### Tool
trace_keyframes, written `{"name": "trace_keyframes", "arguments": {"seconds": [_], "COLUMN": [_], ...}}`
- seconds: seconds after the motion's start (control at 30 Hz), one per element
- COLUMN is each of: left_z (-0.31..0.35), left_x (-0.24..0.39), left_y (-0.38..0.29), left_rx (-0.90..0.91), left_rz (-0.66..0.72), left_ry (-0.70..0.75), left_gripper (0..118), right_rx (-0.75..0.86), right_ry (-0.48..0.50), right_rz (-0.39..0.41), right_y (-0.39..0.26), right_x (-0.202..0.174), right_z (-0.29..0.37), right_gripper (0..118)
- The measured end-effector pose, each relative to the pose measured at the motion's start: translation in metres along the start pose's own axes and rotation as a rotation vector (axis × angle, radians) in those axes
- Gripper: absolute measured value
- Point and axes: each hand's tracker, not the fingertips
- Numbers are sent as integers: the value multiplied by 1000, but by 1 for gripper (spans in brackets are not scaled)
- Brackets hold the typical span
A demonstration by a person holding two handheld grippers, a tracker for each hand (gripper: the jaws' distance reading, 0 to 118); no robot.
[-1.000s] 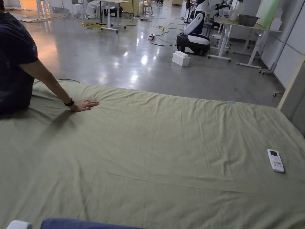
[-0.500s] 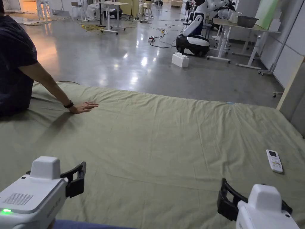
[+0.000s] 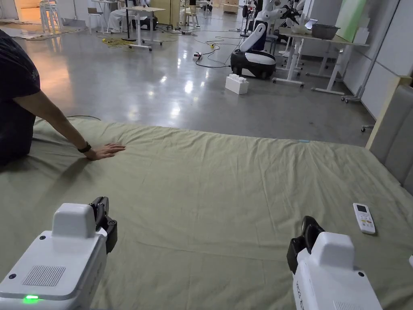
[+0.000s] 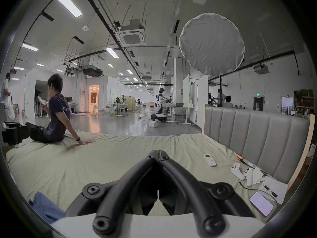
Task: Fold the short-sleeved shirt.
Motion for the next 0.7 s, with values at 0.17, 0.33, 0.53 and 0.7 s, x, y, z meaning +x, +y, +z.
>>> {"name": "trace_keyframes", "arguments": {"seconds": [0.17,0.33,0.53,0.7], "left_z": [1,-5,-20,-37], "left_x": [-15,-63,-149,-195], "left_y": [0,-11,-50,-89], "left_rx": [-34,-241,-528,-746], "left_rz": [20,92,298,330], "left_ry": [37,42,-136,-269], "left_gripper": [0,0,0,1], "right_rx": [-17,-23,-66,-132], "right_ry": [-2,33,59,84], "right_rz": [-18,27,79,63], "right_y": [5,6,-7,-19], "right_x": [-1,-3,-3,-3], "right_z": [-2,-4,-10,-16], "right_gripper": [0,0,0,0]}}
